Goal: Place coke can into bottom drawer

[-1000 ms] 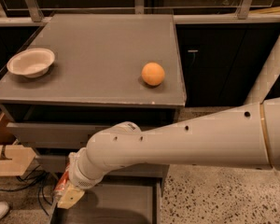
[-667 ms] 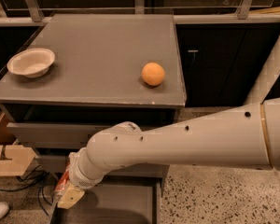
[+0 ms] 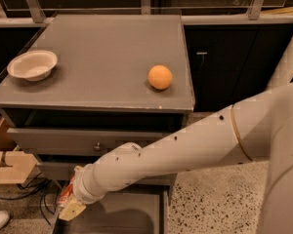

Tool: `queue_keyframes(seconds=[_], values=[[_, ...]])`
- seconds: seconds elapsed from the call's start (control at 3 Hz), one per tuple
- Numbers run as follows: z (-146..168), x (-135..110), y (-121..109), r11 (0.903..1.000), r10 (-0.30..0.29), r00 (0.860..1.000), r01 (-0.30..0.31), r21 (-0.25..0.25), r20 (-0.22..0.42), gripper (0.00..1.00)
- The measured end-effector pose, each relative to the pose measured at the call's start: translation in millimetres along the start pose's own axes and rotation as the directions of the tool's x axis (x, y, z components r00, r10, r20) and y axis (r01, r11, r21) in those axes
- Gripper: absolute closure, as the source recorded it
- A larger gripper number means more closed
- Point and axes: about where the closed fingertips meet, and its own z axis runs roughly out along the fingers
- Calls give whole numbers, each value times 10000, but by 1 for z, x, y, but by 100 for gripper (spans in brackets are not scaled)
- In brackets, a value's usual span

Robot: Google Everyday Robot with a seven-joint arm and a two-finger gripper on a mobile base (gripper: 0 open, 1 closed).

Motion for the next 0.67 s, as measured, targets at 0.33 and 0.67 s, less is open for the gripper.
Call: queue_keyframes(seconds=[0.33,0.67], values=[[20,17,-5,9996,260,9996,-262,143,118,100],[70,62,-7,9964,838,9961,-835,-116,257,100]])
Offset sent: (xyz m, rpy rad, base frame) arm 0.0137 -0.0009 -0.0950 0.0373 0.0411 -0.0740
